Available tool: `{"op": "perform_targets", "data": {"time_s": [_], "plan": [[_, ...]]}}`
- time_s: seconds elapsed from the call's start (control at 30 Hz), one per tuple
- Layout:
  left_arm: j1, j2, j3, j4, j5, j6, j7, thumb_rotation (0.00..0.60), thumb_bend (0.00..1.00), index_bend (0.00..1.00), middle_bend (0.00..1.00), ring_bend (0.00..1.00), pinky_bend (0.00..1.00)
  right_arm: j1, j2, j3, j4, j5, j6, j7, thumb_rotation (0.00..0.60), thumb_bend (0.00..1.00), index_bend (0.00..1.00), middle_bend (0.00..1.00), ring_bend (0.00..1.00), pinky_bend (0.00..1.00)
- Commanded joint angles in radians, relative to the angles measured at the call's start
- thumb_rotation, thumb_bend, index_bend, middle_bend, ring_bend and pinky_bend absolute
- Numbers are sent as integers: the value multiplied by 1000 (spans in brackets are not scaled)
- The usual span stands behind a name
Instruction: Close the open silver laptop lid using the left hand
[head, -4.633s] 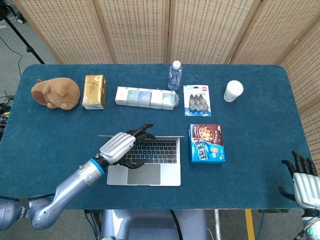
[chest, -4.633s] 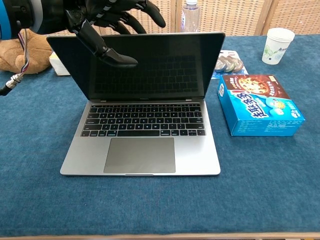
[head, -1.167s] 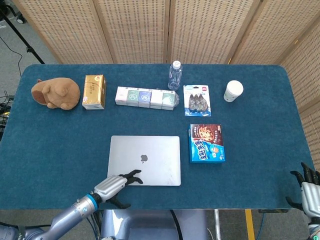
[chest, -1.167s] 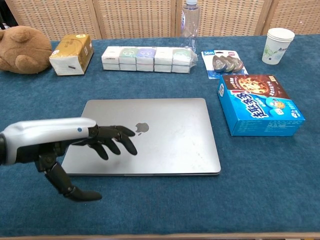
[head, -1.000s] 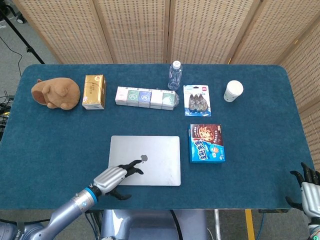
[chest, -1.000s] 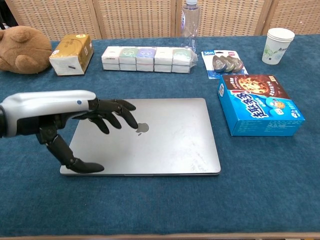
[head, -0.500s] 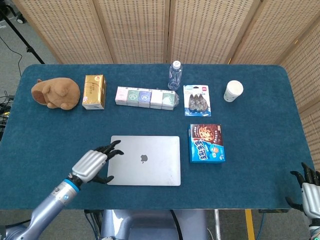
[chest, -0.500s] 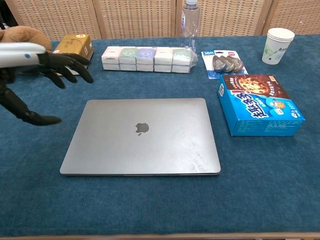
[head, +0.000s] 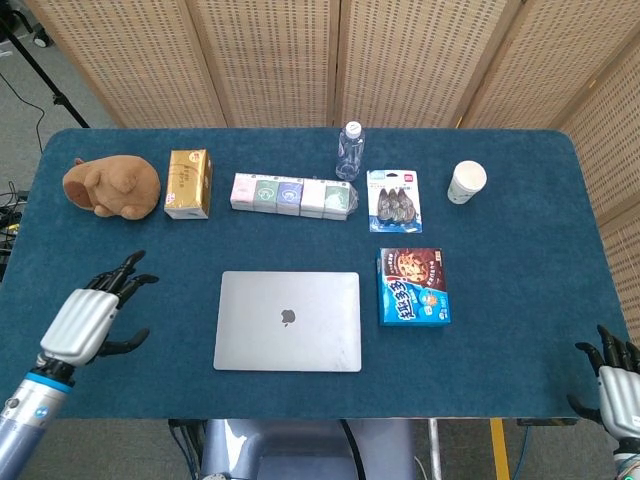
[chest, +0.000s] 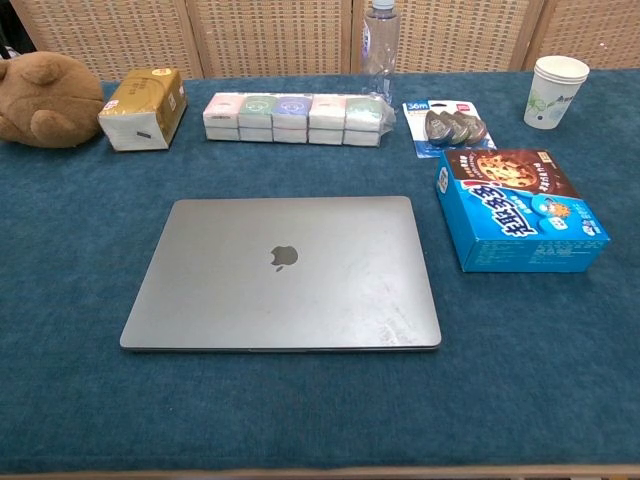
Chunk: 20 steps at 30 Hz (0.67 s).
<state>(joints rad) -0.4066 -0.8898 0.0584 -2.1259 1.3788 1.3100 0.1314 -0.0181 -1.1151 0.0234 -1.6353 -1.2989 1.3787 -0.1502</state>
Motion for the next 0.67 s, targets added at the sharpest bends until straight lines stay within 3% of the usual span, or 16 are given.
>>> {"op": "perform_targets", "data": {"time_s": [0.03,0.3,0.67], "plan": [[56,34,29,10,37,38,-23,600,251,249,46,161,221,4,-1,3,0,3,-4,-3,600,240,220,0,0,0],[158,71,59,41,83,120,-32,600,251,249,45,161,221,28,-4,15,6,16,-35,-19,600,240,220,0,0,0],[198,73,55,39,107,132,-31,600,250,249,45,161,221,63,-23,31,17,27,-70,-34,600,240,220,0,0,0]]}}
